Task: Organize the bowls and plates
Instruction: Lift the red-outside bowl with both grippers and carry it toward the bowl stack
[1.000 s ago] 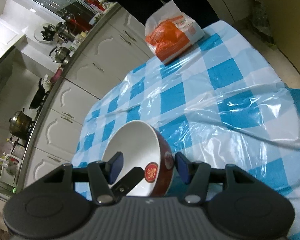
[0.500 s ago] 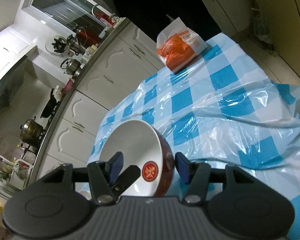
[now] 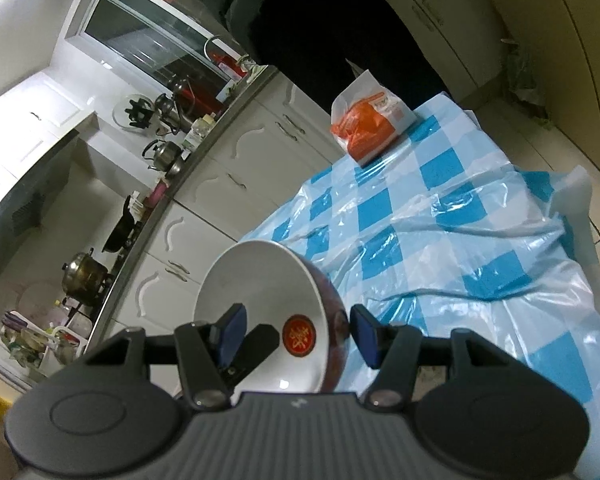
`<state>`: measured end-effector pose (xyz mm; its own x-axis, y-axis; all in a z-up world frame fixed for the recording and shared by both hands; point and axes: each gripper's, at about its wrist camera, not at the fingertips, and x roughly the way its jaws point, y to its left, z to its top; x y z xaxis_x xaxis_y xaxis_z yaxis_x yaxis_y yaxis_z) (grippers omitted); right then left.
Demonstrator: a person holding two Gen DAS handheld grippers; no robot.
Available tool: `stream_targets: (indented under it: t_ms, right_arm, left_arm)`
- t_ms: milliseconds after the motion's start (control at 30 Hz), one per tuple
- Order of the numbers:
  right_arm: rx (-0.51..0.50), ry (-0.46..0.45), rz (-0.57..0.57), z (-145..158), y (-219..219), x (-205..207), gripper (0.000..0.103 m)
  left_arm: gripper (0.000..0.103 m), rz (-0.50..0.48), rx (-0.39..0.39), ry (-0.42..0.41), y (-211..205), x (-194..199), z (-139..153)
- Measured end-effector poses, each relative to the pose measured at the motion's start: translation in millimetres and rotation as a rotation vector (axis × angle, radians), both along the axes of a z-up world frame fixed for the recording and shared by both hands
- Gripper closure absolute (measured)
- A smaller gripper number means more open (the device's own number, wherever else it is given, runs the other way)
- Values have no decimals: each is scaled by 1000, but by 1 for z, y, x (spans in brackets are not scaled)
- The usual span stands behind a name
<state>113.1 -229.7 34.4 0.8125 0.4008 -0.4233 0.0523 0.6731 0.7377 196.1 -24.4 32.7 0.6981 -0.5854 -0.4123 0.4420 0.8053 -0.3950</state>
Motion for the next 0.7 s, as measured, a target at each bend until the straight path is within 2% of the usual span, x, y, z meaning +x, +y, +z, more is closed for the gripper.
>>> stream_targets:
  t_ms: [700]
  right_arm:
    - [65,-50,-62,-11,-7,-78,44]
  left_arm:
    - [54,-69,67,-19,-13,-40,-1]
